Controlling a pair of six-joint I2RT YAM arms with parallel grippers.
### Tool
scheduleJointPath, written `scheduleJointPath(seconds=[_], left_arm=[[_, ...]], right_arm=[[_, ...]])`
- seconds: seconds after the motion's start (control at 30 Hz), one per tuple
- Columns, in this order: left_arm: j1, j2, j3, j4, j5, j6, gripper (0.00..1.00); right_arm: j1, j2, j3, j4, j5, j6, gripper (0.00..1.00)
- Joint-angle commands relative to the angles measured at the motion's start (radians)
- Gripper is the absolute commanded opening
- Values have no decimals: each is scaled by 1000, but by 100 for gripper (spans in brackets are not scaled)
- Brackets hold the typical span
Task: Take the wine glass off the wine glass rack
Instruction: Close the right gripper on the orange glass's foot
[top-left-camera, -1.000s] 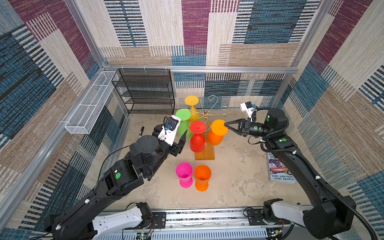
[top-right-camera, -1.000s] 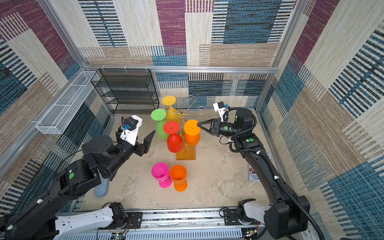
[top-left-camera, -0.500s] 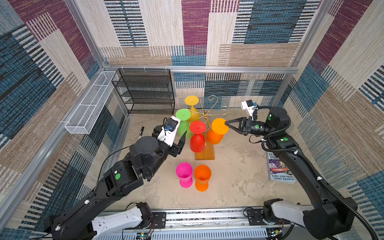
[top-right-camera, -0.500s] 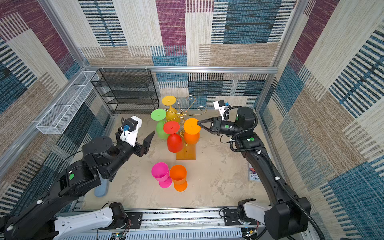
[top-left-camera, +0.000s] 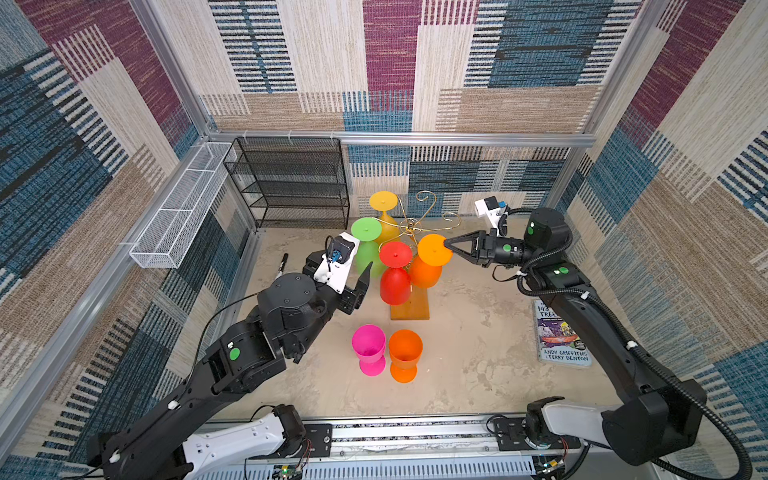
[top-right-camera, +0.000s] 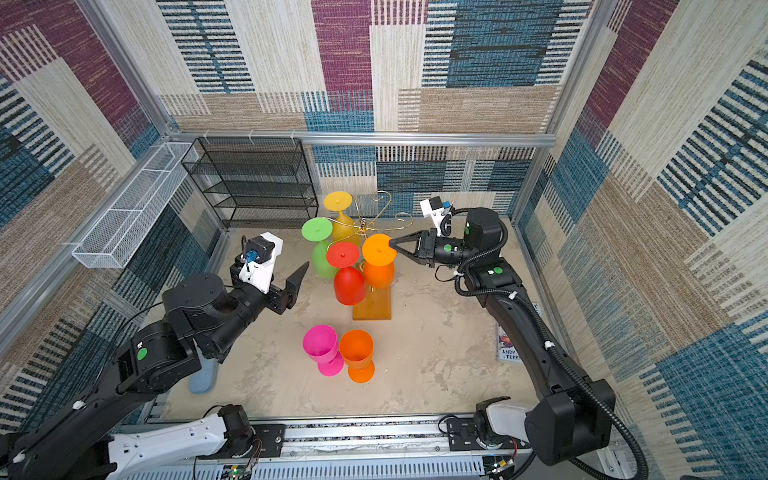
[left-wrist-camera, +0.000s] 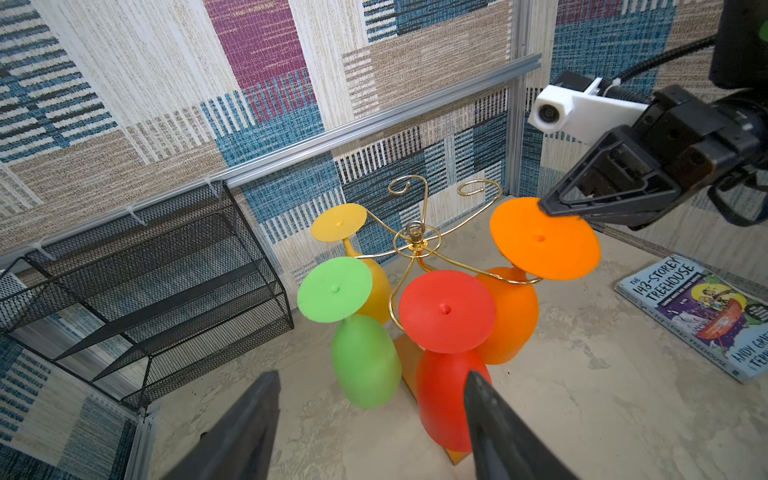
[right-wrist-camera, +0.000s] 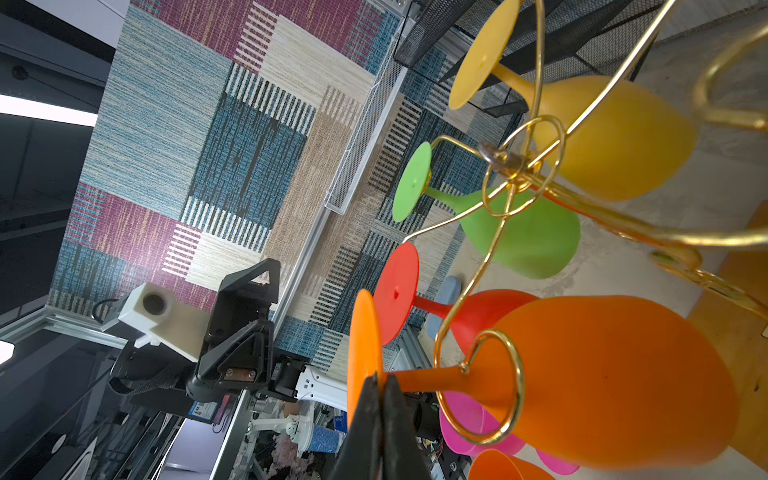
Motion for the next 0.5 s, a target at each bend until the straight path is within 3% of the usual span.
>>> scheduleJointPath(seconds=[0.0,0.47], left_arm=[[2,-2,-7,39,-1,10,72],[12,-5,-20,33,1,10,72]], right_arm=[[3,13,26,3,-2,-14,0],[3,73,96,-64,39,3,0]])
